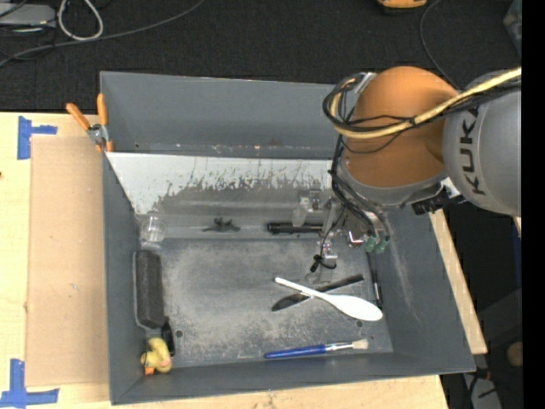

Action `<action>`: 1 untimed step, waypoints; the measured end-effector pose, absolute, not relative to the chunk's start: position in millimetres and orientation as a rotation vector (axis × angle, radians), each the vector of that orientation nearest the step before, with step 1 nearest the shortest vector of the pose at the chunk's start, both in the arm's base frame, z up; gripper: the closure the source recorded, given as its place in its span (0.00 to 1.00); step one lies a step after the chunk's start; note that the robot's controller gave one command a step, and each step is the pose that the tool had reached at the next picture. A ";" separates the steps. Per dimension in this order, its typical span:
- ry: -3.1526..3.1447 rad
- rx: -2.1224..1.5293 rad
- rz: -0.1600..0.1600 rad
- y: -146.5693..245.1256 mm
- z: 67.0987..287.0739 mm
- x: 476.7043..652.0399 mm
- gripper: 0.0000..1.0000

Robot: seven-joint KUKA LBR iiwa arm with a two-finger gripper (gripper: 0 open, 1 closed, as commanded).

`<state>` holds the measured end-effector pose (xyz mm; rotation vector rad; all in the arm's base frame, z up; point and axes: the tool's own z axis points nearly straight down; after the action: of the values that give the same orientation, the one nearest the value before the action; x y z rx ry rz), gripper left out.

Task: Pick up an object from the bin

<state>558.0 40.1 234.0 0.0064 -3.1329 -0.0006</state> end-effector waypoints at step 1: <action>-3.141 0.004 -0.001 39.7 238.0 559.5 0.00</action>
Offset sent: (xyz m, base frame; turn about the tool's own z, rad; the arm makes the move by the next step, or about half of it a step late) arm -0.0226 -0.0734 -0.1640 -0.0464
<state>559.5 39.7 238.0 0.0041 -3.1409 -0.0010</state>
